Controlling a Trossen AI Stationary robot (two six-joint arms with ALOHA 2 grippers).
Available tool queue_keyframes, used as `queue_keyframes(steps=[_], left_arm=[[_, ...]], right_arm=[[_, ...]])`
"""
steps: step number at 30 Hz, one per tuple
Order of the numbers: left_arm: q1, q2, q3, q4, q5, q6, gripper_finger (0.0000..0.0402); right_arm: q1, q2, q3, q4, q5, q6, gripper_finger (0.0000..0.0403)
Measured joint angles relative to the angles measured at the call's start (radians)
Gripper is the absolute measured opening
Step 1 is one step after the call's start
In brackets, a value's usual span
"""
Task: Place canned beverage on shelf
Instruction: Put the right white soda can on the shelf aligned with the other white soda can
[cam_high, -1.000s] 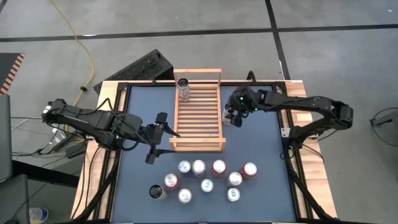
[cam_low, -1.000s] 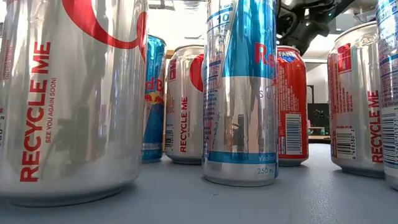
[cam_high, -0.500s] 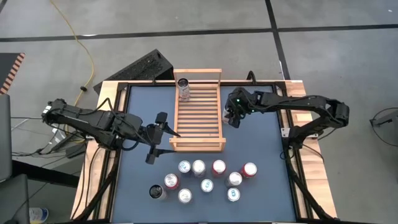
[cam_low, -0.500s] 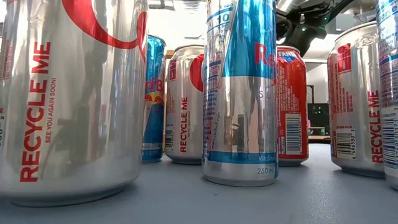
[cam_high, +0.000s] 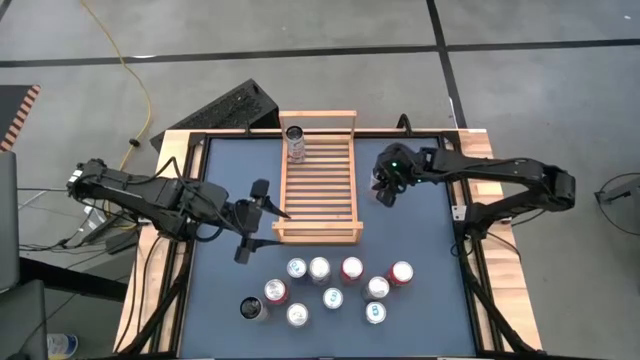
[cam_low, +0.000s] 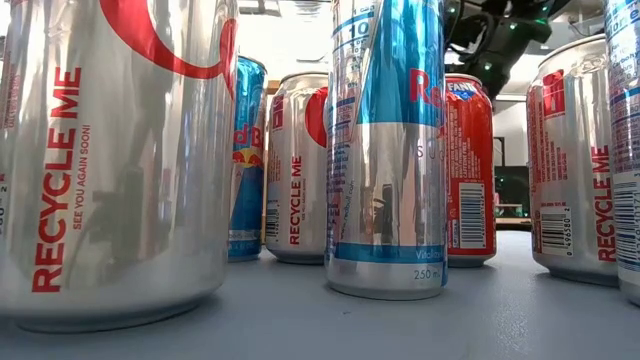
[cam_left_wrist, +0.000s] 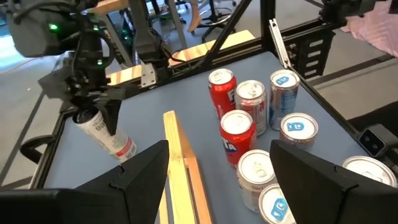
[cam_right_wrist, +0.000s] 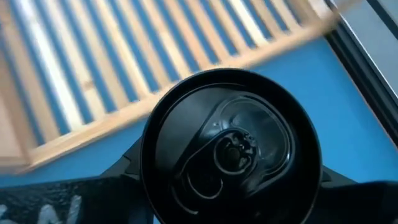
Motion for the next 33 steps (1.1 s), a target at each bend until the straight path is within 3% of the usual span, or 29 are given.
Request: queue_keyframes(steps=[5, 9, 18, 25, 33], left_arm=[[0.035, 0.000, 0.000, 0.002, -0.075, -0.030, 0.0268], [0.075, 0.000, 0.000, 0.002, -0.142, -0.067, 0.0268], [0.136, 0.000, 0.000, 0.054, -0.152, -0.115, 0.0268], [0.151, 0.000, 0.000, 0.053, -0.151, -0.112, 0.0268], [0.152, 0.000, 0.000, 0.053, -0.147, -0.121, 0.0268]], right_arm=[[0.020, -0.007, 0.000, -0.063, 0.141, 0.216, 0.0209], [0.037, 0.009, 0.000, -0.097, 0.181, 0.442, 0.0209], [0.097, 0.010, 0.000, -0.127, 0.311, 0.809, 0.0213], [0.114, 0.091, 0.004, -0.156, 0.338, 0.943, 0.0215], [0.164, 0.187, 0.049, -0.154, 0.395, 0.917, 0.0225]])
